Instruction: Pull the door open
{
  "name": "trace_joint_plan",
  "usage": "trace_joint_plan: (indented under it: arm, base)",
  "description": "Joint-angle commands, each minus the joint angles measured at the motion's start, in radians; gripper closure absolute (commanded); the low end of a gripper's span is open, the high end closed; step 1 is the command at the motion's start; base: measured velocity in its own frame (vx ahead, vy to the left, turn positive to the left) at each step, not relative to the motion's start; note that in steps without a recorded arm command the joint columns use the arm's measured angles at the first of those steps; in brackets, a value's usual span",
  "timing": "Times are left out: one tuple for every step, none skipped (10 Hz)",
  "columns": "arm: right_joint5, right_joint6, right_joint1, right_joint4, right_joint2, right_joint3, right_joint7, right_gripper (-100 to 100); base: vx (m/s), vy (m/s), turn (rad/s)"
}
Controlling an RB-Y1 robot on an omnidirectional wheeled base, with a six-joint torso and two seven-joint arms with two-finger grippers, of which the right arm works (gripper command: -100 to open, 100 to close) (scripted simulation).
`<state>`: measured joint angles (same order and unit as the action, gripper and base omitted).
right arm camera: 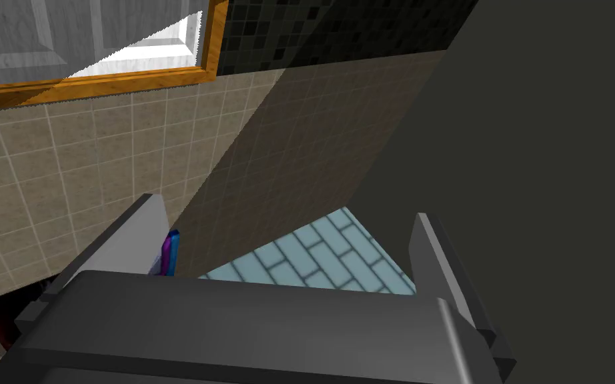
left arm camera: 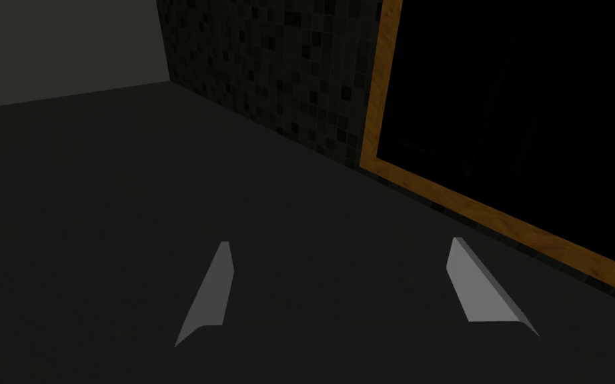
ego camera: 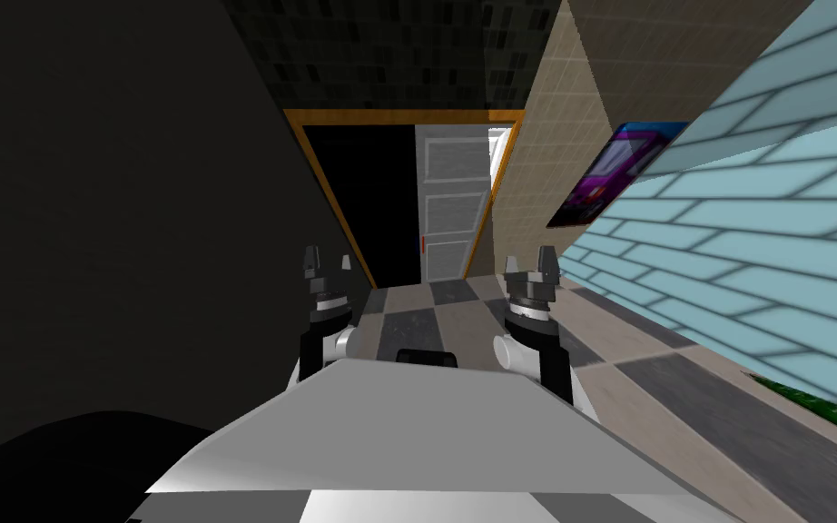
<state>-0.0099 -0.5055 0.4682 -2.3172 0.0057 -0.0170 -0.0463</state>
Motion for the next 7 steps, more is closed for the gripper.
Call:
trace_joint_plan:
  arm:
    - [0.013,-0.008,-0.01,0.036,-0.012,-0.009,-0.026,-100]
    - [0.019,-0.012,-0.016,0.056,-0.018,-0.014,-0.04,-100]
    - [0.026,-0.016,-0.021,0.076,-0.023,-0.018,-0.054,-100]
    - [0.035,-0.022,-0.028,0.101,-0.03,-0.025,-0.073,-100]
    - [0.04,-0.025,-0.032,0.116,-0.033,-0.028,-0.083,-100]
    - [0.05,-0.031,-0.04,0.144,-0.04,-0.035,-0.103,-100]
    - [0.055,-0.034,-0.044,0.158,-0.043,-0.038,-0.113,-100]
  base:
    - [0.046,0.01,0.022]
    - [0.134,0.026,0.021]
    - [0.134,0.029,0.013]
    - [0.132,0.039,0.02]
    - [0.116,0.04,0.016]
    - [0.121,0.028,0.013]
    - [0.102,0.034,0.021]
